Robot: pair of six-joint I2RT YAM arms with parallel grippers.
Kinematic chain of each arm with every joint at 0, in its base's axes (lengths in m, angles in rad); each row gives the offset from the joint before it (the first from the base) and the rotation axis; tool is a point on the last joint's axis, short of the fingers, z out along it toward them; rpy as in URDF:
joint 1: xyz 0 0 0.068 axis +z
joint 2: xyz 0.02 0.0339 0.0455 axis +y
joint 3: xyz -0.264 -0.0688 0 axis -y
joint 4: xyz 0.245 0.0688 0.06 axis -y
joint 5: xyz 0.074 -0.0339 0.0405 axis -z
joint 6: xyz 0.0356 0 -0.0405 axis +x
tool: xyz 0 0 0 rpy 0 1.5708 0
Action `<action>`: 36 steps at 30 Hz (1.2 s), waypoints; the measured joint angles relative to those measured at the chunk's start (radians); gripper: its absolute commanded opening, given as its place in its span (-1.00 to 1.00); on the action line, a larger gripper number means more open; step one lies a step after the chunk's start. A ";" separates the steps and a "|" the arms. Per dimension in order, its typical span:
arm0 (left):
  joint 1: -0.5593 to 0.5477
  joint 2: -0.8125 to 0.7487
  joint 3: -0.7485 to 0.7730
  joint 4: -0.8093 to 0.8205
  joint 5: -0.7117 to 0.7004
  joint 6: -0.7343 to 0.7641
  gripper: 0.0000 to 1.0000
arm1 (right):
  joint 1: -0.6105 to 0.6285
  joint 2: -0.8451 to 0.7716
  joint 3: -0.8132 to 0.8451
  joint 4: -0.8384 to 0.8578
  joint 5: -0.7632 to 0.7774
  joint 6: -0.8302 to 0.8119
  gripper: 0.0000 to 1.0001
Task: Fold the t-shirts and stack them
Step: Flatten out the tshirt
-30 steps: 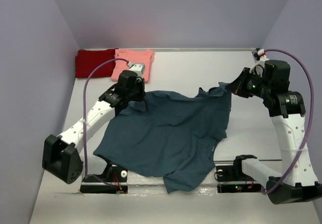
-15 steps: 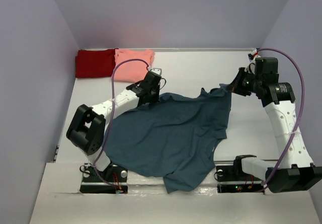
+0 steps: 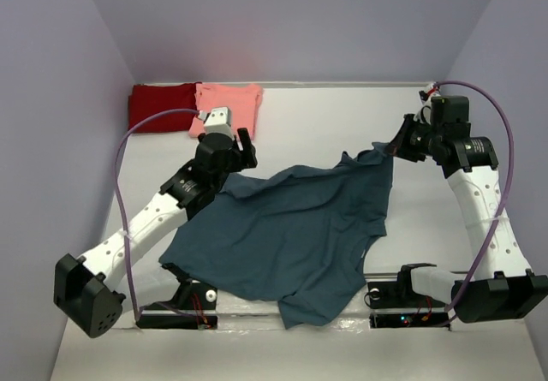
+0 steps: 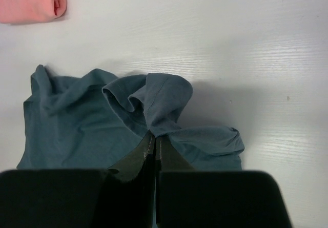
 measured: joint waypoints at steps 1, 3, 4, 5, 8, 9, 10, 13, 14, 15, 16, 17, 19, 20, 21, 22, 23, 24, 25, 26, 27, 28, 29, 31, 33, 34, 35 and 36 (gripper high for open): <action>0.002 -0.049 -0.020 0.016 -0.016 -0.006 0.64 | 0.000 0.000 -0.001 0.000 0.000 0.000 -1.00; 0.007 -0.079 -0.032 0.026 -0.040 -0.010 0.64 | 0.000 0.000 -0.003 0.000 0.000 -0.001 -1.00; 0.010 -0.076 -0.033 0.026 -0.053 -0.011 0.64 | 0.000 0.000 -0.004 0.001 0.000 -0.002 -1.00; 0.013 -0.067 -0.033 0.026 -0.064 -0.012 0.64 | 0.000 0.000 -0.005 0.002 -0.001 -0.002 -1.00; 0.015 0.037 -0.027 0.009 -0.074 -0.019 0.64 | 0.000 0.000 -0.008 0.007 -0.003 -0.002 -1.00; 0.015 0.084 -0.028 -0.006 -0.073 -0.021 0.64 | 0.000 0.000 -0.008 0.009 -0.004 -0.002 -1.00; 0.015 0.112 -0.028 -0.016 -0.069 -0.023 0.64 | 0.000 0.000 -0.008 0.011 -0.004 -0.002 -1.00; 0.015 0.176 -0.041 -0.040 -0.060 -0.026 0.64 | 0.000 0.000 -0.008 0.016 -0.004 -0.003 -1.00; 0.015 0.178 -0.046 -0.045 -0.059 -0.027 0.64 | 0.000 0.000 -0.008 0.016 -0.004 -0.003 -1.00; 0.015 0.178 -0.050 -0.052 -0.060 -0.028 0.64 | 0.000 0.000 -0.008 0.016 -0.004 -0.003 -1.00; 0.015 0.179 -0.050 -0.059 -0.064 -0.031 0.64 | 0.000 0.000 -0.008 0.016 -0.003 -0.003 -1.00; 0.015 0.179 -0.050 -0.060 -0.066 -0.031 0.64 | 0.000 0.000 -0.008 0.016 -0.003 -0.003 -1.00; 0.015 0.183 -0.055 -0.063 -0.079 -0.040 0.64 | 0.000 0.000 -0.008 0.016 -0.004 -0.003 -1.00; 0.015 0.186 -0.062 -0.063 -0.086 -0.045 0.64 | 0.000 0.000 -0.008 0.016 -0.004 -0.003 -1.00; 0.015 0.187 -0.072 -0.063 -0.090 -0.048 0.64 | 0.000 0.000 -0.008 0.016 -0.003 -0.003 -1.00; 0.015 0.187 -0.091 -0.065 -0.095 -0.053 0.64 | 0.000 0.000 -0.008 0.016 -0.004 -0.004 -1.00; 0.017 0.187 -0.107 -0.065 -0.095 -0.056 0.64 | 0.000 0.000 -0.008 0.016 -0.004 -0.006 -1.00; 0.020 0.188 -0.119 -0.065 -0.095 -0.060 0.64 | 0.000 0.000 -0.008 0.016 -0.004 -0.006 -1.00; 0.024 0.189 -0.135 -0.065 -0.093 -0.061 0.64 | 0.000 0.000 -0.008 0.016 -0.003 -0.006 -1.00; 0.029 0.192 -0.146 -0.064 -0.090 -0.064 0.64 | 0.000 0.000 -0.008 0.016 -0.003 -0.006 -1.00; 0.034 0.196 -0.154 -0.064 -0.087 -0.067 0.65 | 0.000 0.000 -0.008 0.016 -0.003 -0.006 -1.00; 0.039 0.200 -0.160 -0.063 -0.083 -0.069 0.65 | 0.000 0.000 -0.008 0.016 -0.003 -0.007 -1.00; 0.053 0.201 -0.173 -0.056 -0.072 -0.075 0.65 | 0.000 0.000 -0.008 0.016 -0.004 -0.007 -1.00; 0.081 0.199 -0.193 -0.042 -0.047 -0.084 0.65 | 0.000 0.000 -0.008 0.016 -0.004 -0.007 -1.00; 0.124 0.187 -0.228 -0.021 -0.007 -0.100 0.65 | 0.000 0.000 -0.008 0.017 -0.004 -0.008 -1.00; 0.134 0.179 -0.240 -0.019 0.002 -0.105 0.65 | 0.000 0.000 -0.009 0.017 -0.004 -0.008 -1.00; 0.150 0.163 -0.254 -0.020 0.013 -0.116 0.65 | 0.000 0.000 -0.009 0.017 -0.004 -0.009 -1.00; 0.158 0.143 -0.266 -0.021 0.020 -0.129 0.65 | 0.000 0.000 -0.009 0.017 -0.004 -0.010 -1.00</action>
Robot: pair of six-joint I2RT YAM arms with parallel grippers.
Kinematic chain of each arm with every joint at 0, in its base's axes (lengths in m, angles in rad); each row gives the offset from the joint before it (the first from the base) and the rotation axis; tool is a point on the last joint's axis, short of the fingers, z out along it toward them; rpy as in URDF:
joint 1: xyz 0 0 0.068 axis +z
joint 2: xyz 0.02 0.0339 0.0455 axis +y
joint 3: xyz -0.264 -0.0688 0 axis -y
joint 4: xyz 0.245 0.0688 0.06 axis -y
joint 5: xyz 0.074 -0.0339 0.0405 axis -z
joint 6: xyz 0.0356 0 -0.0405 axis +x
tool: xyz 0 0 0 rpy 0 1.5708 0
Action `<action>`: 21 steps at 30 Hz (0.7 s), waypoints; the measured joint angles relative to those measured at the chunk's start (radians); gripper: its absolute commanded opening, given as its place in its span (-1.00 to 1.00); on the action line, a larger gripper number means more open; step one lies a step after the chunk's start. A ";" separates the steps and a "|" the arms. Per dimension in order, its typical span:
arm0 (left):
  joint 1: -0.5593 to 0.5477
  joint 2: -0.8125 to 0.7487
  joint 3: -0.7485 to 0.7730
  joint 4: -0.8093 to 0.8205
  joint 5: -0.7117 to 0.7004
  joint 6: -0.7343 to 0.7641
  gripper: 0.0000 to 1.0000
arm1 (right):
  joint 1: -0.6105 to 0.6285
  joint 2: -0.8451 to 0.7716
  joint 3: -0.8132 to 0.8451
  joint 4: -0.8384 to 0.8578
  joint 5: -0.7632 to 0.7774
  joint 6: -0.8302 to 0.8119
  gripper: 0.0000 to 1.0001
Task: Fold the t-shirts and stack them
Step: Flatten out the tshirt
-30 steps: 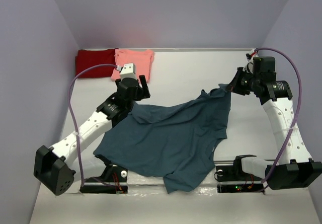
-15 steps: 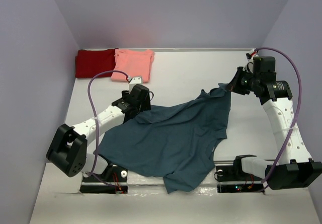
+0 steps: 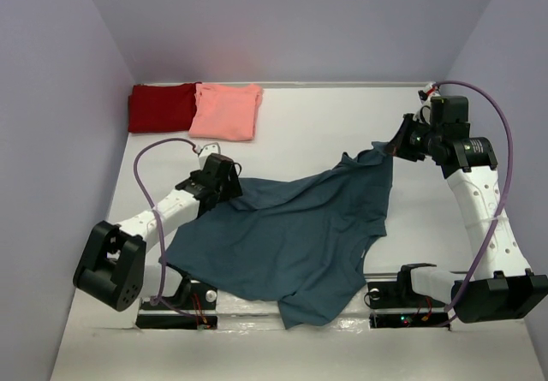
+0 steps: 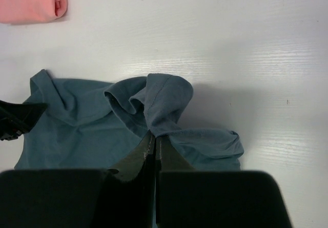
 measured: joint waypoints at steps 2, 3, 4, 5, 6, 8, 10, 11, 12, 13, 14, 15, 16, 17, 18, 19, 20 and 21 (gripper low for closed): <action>0.004 -0.038 -0.008 -0.002 0.016 -0.022 0.65 | 0.000 0.000 0.000 0.000 0.000 0.000 -1.00; 0.005 -0.051 -0.008 0.000 0.023 -0.029 0.65 | 0.000 0.000 0.000 0.000 0.000 -0.001 -1.00; 0.006 -0.063 -0.008 0.004 0.029 -0.038 0.65 | 0.000 0.000 0.000 0.001 0.000 -0.001 -1.00; 0.006 -0.072 -0.008 0.010 0.037 -0.047 0.65 | 0.000 0.000 0.000 0.001 0.000 -0.001 -1.00; 0.008 -0.075 -0.008 0.017 0.045 -0.054 0.65 | 0.000 0.000 -0.001 0.002 0.000 -0.002 -1.00; 0.012 -0.073 -0.011 0.027 0.060 -0.063 0.65 | 0.000 0.000 -0.002 0.004 0.000 -0.004 -1.00; 0.015 -0.070 -0.023 0.045 0.087 -0.073 0.65 | 0.000 0.000 -0.002 0.005 0.000 -0.005 -1.00; 0.019 -0.067 -0.030 0.056 0.103 -0.079 0.65 | 0.000 0.000 -0.002 0.005 0.000 -0.005 -1.00; 0.019 -0.061 -0.038 0.065 0.116 -0.085 0.65 | 0.000 0.000 -0.002 0.005 0.000 -0.006 -1.00; 0.022 -0.055 -0.044 0.074 0.129 -0.090 0.65 | 0.000 0.000 -0.002 0.005 0.000 -0.007 -1.00; 0.024 -0.046 -0.050 0.079 0.139 -0.095 0.65 | 0.000 0.000 -0.003 0.005 0.000 -0.007 -1.00; 0.025 -0.037 -0.053 0.079 0.148 -0.099 0.65 | 0.000 0.000 -0.003 0.005 0.000 -0.007 -1.00; 0.025 -0.031 -0.058 0.087 0.154 -0.103 0.65 | 0.000 0.000 -0.003 0.005 0.000 -0.007 -1.00; 0.027 -0.029 -0.063 0.091 0.158 -0.106 0.64 | 0.000 0.000 -0.004 0.005 0.000 -0.007 -1.00; 0.032 -0.029 -0.071 0.096 0.164 -0.109 0.64 | 0.000 0.000 -0.005 0.005 0.000 -0.007 -1.00; 0.037 -0.029 -0.080 0.106 0.173 -0.111 0.64 | 0.000 0.000 -0.006 0.005 0.000 -0.007 -1.00; 0.043 -0.029 -0.087 0.110 0.183 -0.113 0.64 | 0.000 0.000 -0.006 0.005 0.000 -0.007 -1.00; 0.049 -0.029 -0.093 0.117 0.190 -0.114 0.58 | 0.000 0.000 -0.006 0.005 0.000 -0.007 -1.00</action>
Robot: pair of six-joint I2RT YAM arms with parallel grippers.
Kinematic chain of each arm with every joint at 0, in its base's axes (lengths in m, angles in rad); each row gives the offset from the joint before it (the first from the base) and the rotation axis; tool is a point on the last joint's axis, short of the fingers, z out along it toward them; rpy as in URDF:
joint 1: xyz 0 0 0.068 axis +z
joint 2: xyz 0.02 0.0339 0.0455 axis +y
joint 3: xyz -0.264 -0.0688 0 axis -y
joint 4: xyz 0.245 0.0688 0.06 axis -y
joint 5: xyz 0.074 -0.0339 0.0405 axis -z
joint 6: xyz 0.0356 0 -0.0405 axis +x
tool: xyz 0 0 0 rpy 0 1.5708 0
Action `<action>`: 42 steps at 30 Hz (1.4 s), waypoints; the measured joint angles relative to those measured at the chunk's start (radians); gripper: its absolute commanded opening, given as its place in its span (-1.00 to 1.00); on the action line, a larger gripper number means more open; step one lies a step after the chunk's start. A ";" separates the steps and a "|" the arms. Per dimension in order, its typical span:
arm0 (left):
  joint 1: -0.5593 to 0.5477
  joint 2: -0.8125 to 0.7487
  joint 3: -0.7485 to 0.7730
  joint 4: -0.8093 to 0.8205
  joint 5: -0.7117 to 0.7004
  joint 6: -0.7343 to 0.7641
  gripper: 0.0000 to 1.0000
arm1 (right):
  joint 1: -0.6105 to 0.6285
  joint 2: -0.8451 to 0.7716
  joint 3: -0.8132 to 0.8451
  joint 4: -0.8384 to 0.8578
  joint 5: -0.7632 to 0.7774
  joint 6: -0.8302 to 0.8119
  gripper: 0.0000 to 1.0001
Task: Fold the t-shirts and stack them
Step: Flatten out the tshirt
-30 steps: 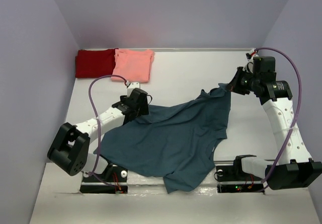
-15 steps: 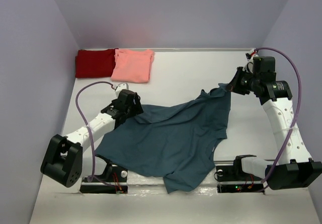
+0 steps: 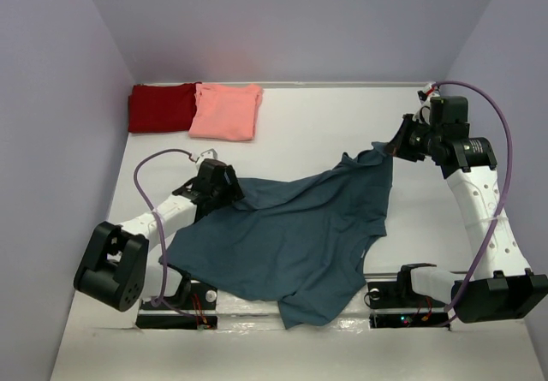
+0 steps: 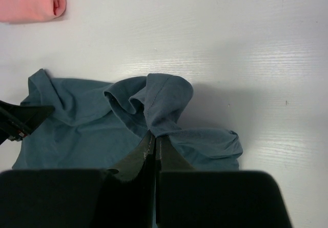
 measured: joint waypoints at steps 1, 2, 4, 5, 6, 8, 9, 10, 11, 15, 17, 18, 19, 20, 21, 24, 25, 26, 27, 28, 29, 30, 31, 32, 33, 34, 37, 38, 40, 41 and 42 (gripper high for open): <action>0.007 0.000 -0.005 0.002 0.006 -0.001 0.54 | 0.000 0.000 0.000 0.000 0.000 0.000 -1.00; 0.017 0.000 -0.011 0.010 0.016 -0.001 0.49 | 0.000 0.000 0.000 0.000 0.000 0.000 -1.00; 0.031 0.000 -0.019 0.024 0.028 0.000 0.28 | 0.000 0.000 -0.002 0.002 0.000 0.000 -1.00; 0.037 0.001 -0.023 0.032 0.035 -0.002 0.26 | 0.000 0.000 -0.005 0.002 0.000 0.000 -1.00; 0.042 0.003 -0.024 0.039 0.042 -0.001 0.25 | 0.000 0.000 -0.009 0.003 0.000 0.000 -1.00; 0.046 0.006 -0.028 0.053 0.048 0.000 0.24 | 0.000 0.000 -0.010 0.002 0.000 0.000 -1.00; 0.048 0.007 -0.032 0.059 0.055 0.000 0.23 | 0.000 0.000 -0.010 0.003 0.000 0.000 -1.00; 0.048 0.008 -0.035 0.065 0.060 -0.001 0.22 | 0.000 0.000 -0.010 0.003 0.000 0.000 -1.00; 0.049 0.009 -0.037 0.066 0.064 0.000 0.20 | 0.000 0.000 -0.010 0.003 0.000 0.000 -1.00; 0.061 0.020 -0.045 0.091 0.080 -0.001 0.11 | 0.000 0.000 -0.010 0.004 0.000 0.000 -1.00; 0.066 0.021 -0.049 0.095 0.084 -0.002 0.11 | 0.000 0.001 -0.010 0.004 0.000 0.000 -1.00; 0.069 0.021 -0.049 0.095 0.087 -0.002 0.11 | 0.000 0.001 -0.010 0.004 0.000 0.000 -1.00; 0.072 0.021 -0.050 0.097 0.088 -0.002 0.11 | 0.000 0.002 -0.010 0.004 0.000 0.000 -1.00; 0.074 0.021 -0.050 0.098 0.089 -0.002 0.11 | 0.000 0.003 -0.010 0.005 0.000 0.000 -1.00; 0.076 0.021 -0.050 0.100 0.090 -0.002 0.11 | 0.000 0.006 -0.010 0.006 0.000 0.000 -1.00; 0.085 0.017 -0.052 0.102 0.090 -0.002 0.11 | 0.000 0.011 -0.010 0.008 0.000 0.000 -1.00; 0.090 0.010 -0.056 0.101 0.090 -0.003 0.11 | 0.000 0.014 -0.011 0.008 0.000 0.000 -1.00; 0.095 0.003 -0.059 0.101 0.090 -0.003 0.11 | 0.000 0.015 -0.011 0.008 0.000 0.000 -1.00; 0.100 -0.008 -0.064 0.102 0.090 -0.004 0.11 | 0.000 0.015 -0.011 0.008 0.000 0.000 -1.00; 0.106 -0.020 -0.070 0.101 0.090 -0.004 0.11 | 0.000 0.015 -0.011 0.008 -0.001 0.000 -1.00; 0.112 -0.031 -0.075 0.101 0.090 -0.006 0.11 | 0.000 0.015 -0.011 0.008 -0.001 0.000 -1.00; 0.116 -0.039 -0.078 0.102 0.090 -0.007 0.10 | 0.000 0.015 -0.011 0.009 -0.002 0.000 -1.00; 0.125 -0.050 -0.082 0.103 0.090 -0.008 0.10 | 0.000 0.016 -0.011 0.009 -0.003 0.000 -1.00; 0.135 -0.058 -0.087 0.104 0.091 -0.008 0.09 | 0.000 0.016 -0.011 0.010 -0.005 0.000 -1.00; 0.145 -0.063 -0.090 0.105 0.091 -0.008 0.08 | 0.000 0.018 -0.011 0.011 -0.005 0.000 -1.00; 0.154 -0.066 -0.095 0.111 0.091 -0.008 0.06 | 0.000 0.019 -0.011 0.012 -0.006 0.000 -1.00; 0.178 -0.066 -0.111 0.121 0.112 -0.009 0.01 | 0.000 0.021 -0.011 0.015 -0.007 0.000 -1.00; 0.185 -0.065 -0.118 0.126 0.122 -0.010 0.01 | 0.000 0.021 -0.011 0.015 -0.007 0.000 -1.00; 0.191 -0.055 -0.122 0.133 0.139 -0.009 0.03 | 0.000 0.021 -0.011 0.015 -0.008 0.000 -1.00; 0.192 -0.044 -0.122 0.145 0.151 -0.009 0.06 | 0.000 0.021 -0.011 0.015 -0.008 0.000 -1.00; 0.192 -0.033 -0.122 0.157 0.160 -0.009 0.07 | 0.000 0.021 -0.011 0.015 -0.008 0.000 -1.00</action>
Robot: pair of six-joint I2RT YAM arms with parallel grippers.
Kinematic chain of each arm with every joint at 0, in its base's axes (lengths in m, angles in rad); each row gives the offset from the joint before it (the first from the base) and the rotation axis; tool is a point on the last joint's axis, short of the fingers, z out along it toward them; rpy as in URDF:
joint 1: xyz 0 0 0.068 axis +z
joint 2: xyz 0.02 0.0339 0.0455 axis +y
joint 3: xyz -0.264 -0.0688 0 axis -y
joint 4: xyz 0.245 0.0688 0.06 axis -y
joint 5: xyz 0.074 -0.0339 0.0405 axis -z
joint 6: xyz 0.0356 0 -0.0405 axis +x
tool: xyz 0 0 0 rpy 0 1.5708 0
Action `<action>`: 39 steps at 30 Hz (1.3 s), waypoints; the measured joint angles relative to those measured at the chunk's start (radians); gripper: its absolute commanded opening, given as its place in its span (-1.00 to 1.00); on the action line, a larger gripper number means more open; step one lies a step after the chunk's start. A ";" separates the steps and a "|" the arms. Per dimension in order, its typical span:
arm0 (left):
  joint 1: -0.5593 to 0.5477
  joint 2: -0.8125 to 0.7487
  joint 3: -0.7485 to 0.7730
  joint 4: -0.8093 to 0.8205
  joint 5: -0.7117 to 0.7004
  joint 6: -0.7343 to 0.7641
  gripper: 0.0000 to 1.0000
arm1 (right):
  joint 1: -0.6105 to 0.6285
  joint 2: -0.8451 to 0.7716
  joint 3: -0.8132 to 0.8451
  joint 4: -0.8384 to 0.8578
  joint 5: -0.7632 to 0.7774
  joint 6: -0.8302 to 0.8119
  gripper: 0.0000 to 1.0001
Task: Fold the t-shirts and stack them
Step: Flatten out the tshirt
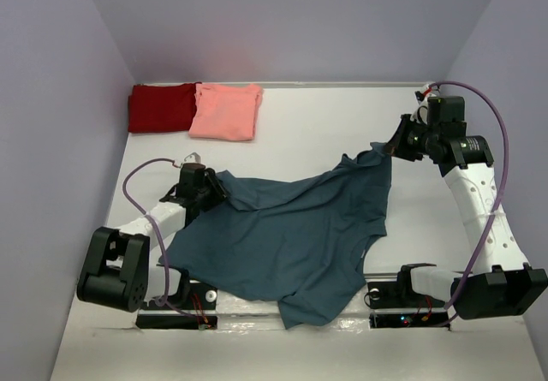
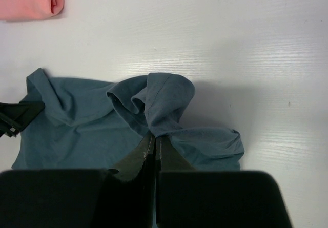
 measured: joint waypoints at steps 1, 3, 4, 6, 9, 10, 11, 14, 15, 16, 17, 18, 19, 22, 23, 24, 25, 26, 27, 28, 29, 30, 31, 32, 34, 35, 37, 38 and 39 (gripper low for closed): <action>0.001 0.012 0.000 0.009 0.010 0.000 0.07 | 0.000 0.000 0.000 0.000 0.000 0.000 -1.00; 0.001 0.036 -0.002 0.022 0.031 0.000 0.07 | 0.000 0.000 0.000 0.000 0.000 0.000 -1.00; 0.001 0.042 -0.002 0.032 0.041 0.000 0.07 | 0.000 0.000 0.000 0.000 0.000 0.000 -1.00; 0.002 0.046 -0.002 0.044 0.055 0.000 0.07 | 0.000 0.000 0.000 0.000 0.000 0.000 -1.00; 0.002 0.057 -0.002 0.062 0.076 -0.001 0.05 | 0.000 0.000 0.000 0.000 0.000 0.000 -1.00; 0.003 0.061 -0.002 0.066 0.082 -0.001 0.04 | 0.000 0.000 0.000 0.000 0.000 0.000 -1.00; 0.005 0.064 -0.002 0.068 0.088 -0.001 0.00 | 0.000 0.000 0.000 0.000 0.000 0.000 -1.00; 0.006 0.073 -0.002 0.076 0.099 -0.002 -0.24 | 0.000 0.000 0.000 0.000 0.000 0.000 -1.00; 0.006 0.075 -0.002 0.078 0.105 -0.002 -0.32 | 0.000 0.000 0.000 0.000 0.000 0.000 -1.00; 0.006 0.077 -0.002 0.079 0.109 -0.003 -0.41 | 0.000 0.000 0.000 0.000 0.000 0.000 -1.00; 0.006 0.079 -0.002 0.080 0.111 -0.002 -0.46 | 0.000 0.000 0.000 0.000 0.000 0.000 -1.00; 0.006 0.080 -0.002 0.079 0.113 -0.005 -0.48 | 0.000 0.000 0.000 0.000 0.000 0.000 -1.00; 0.006 0.082 -0.002 0.079 0.114 -0.003 -0.48 | 0.000 0.000 0.000 0.000 0.000 0.000 -1.00; 0.006 0.084 -0.002 0.076 0.111 -0.003 -0.48 | 0.000 0.000 0.000 0.001 0.000 0.000 -1.00; 0.006 0.084 -0.002 0.074 0.109 -0.004 -0.48 | 0.000 0.000 0.000 0.000 0.000 0.000 -1.00; 0.006 0.084 -0.002 0.072 0.107 -0.004 -0.48 | 0.000 0.000 0.000 0.001 0.000 0.000 -1.00; 0.006 0.082 -0.002 0.070 0.105 -0.004 -0.48 | 0.000 0.000 -0.001 0.001 0.000 0.000 -1.00; 0.006 0.078 -0.002 0.063 0.101 -0.004 -0.48 | 0.000 0.000 -0.001 0.001 0.000 0.000 -1.00; 0.006 0.071 -0.002 0.055 0.095 -0.004 -0.48 | 0.000 0.000 -0.001 0.001 0.000 0.000 -1.00; 0.006 0.061 -0.002 0.048 0.092 -0.003 -0.48 | 0.000 0.000 -0.001 0.001 0.000 0.000 -1.00; 0.006 0.052 -0.002 0.042 0.088 -0.003 -0.48 | 0.000 0.000 -0.002 0.001 0.000 0.000 -1.00; 0.006 0.044 -0.001 0.037 0.084 -0.003 -0.49 | 0.000 0.000 -0.002 0.002 0.000 0.000 -1.00; 0.006 0.031 -0.001 0.027 0.078 -0.003 -0.49 | 0.000 0.000 -0.002 0.002 -0.001 0.000 -1.00; 0.006 0.025 -0.001 0.021 0.075 -0.002 -0.49 | 0.000 0.000 -0.002 0.002 0.000 0.000 -1.00; 0.006 0.004 0.008 -0.009 0.064 -0.001 -0.57 | 0.000 0.000 -0.002 0.003 0.000 0.000 -1.00; 0.006 -0.005 0.016 -0.023 0.058 0.001 -0.59 | 0.000 0.000 -0.002 0.003 0.000 0.000 -1.00; 0.006 -0.018 0.047 -0.061 0.047 0.010 -0.60 | 0.000 0.001 -0.002 0.004 -0.001 0.000 -1.00; 0.006 -0.023 0.071 -0.080 0.039 0.016 -0.60 | 0.000 0.002 -0.002 0.005 -0.001 0.000 -1.00; 0.006 -0.025 0.097 -0.099 0.034 0.020 -0.60 | 0.000 0.004 -0.002 0.006 -0.001 0.000 -1.00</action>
